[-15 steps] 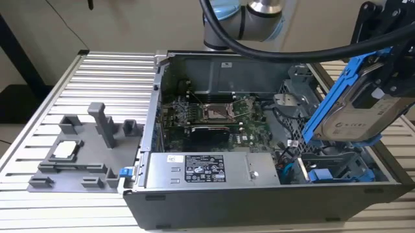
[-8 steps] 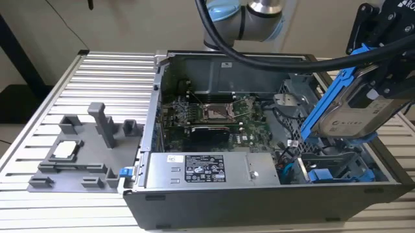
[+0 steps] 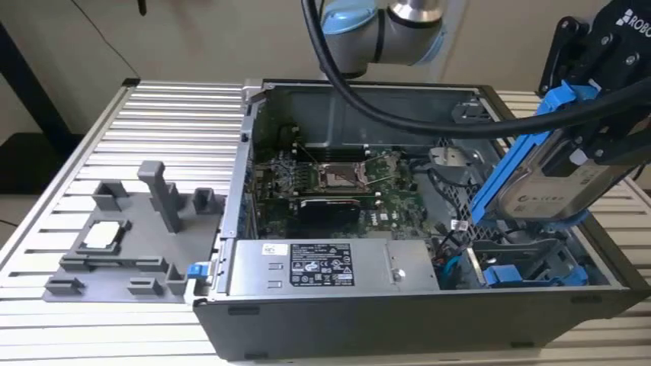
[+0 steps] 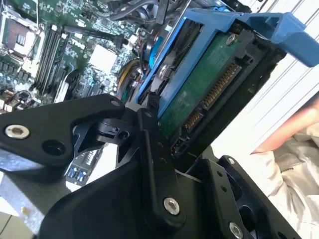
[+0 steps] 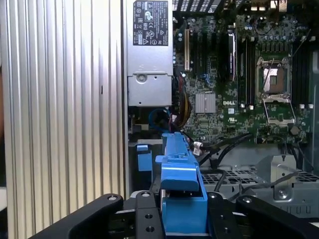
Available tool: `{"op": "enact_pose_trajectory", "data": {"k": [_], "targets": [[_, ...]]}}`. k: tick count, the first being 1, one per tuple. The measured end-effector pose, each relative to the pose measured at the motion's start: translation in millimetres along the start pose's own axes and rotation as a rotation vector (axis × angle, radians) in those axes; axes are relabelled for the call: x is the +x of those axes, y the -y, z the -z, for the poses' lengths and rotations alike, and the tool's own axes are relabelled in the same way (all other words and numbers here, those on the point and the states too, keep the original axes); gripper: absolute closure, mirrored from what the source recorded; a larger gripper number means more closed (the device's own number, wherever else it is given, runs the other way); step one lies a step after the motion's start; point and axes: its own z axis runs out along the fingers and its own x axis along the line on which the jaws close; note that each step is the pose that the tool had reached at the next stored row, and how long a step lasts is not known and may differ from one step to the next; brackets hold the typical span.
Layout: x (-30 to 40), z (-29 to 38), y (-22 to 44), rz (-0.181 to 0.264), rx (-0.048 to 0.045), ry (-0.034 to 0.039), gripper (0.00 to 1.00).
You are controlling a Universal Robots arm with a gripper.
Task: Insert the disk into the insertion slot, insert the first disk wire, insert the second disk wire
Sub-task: 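Insert the disk into the insertion slot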
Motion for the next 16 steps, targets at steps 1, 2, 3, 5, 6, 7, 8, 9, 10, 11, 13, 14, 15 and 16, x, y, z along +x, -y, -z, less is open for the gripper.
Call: {"op": "enact_pose_trajectory", "data": {"k": [1,2,3,5,6,7,8,9,10,11,13,14,15,16], "targets": [[0.0,-0.8,0.3,0.0,0.0,-0.0004,0.67],[0.0,-1.9,0.7,0.0,0.0,-0.0007,0.67],[0.1,-2.8,1.2,0.0,0.0,-0.001,0.67],[0.3,-4.6,2.5,0.0,0.0,-0.0011,0.67],[0.5,-5.3,3.4,0.0,0.0,-0.0011,0.67],[0.7,-5.9,4.1,0.0,0.0,-0.0013,0.67],[0.9,-6.7,4.7,0.0,0.0,-0.0013,0.67],[1.2,-7.4,5.3,0.0,0.0,-0.0013,0.67],[1.4,-8.2,5.7,0.0,0.0,-0.0014,0.67],[1.6,-9.0,6.2,0.0,0.0,-0.0014,0.67],[2.1,-10.7,7.3,0.0,0.0,-0.0013,0.67],[2.5,-11.5,7.8,0.0,0.0,-0.0014,0.67],[2.9,-12.4,8.4,0.0,0.0,-0.0014,0.67],[3.4,-13.4,8.9,0.0,0.0,-0.0013,0.67]]}}
